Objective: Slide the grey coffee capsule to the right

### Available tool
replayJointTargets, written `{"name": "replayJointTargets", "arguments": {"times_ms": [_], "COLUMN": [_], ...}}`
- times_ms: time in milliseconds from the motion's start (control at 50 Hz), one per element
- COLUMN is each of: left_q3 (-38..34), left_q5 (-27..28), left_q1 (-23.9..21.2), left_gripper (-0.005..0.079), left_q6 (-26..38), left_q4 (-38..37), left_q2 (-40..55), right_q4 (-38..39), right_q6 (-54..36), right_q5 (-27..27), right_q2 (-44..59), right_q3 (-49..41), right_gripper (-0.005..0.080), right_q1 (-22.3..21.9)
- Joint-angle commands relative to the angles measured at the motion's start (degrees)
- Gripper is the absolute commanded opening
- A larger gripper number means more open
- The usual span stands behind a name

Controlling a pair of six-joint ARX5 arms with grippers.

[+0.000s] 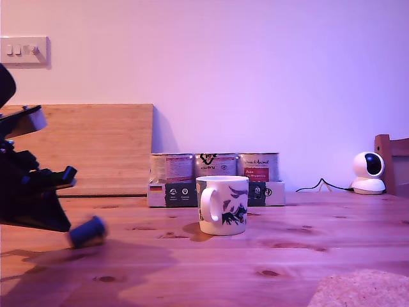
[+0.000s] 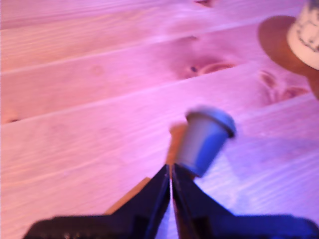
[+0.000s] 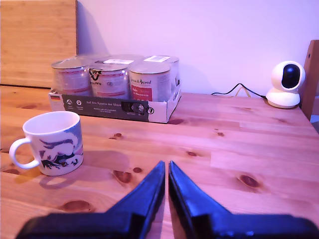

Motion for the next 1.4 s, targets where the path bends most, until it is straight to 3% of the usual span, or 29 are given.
{"name": "replayJointTargets", "arguments": {"times_ms": [0,260,540,960,1380], "left_q3": [-0.04,0.66,6.34,7.89,7.89], "left_q5": [-0.11,-3.58,-1.97,-1.97,-1.95], "left_q1": [-0.09,-0.07,-1.64,-4.50,-7.76], "left_gripper": [-0.0020,-0.0020,-0.0020,-0.0020,-0.0020], "left_q6": [-0.22,0.07,0.00,-0.46,-5.14], "left_q4": [0.48,3.28,2.10,-3.52,-9.31], "left_q2": [0.31,0.83,6.69,8.15,8.13], "right_q4": [0.63,0.63,0.61,0.63,0.61], "right_q6": [0.26,0.28,0.28,0.28,0.28], "right_q5": [-0.07,-0.17,-0.20,-0.20,-0.20], "right_q2": [-0.02,-0.02,-0.02,-0.02,-0.02], "right_q3": [0.13,0.13,0.13,0.13,0.13], "right_gripper": [-0.0012,-0.0012,-0.0012,-0.0012,-0.0012], "right_q1": [-0.04,-0.04,-0.04,-0.04,-0.04]}}
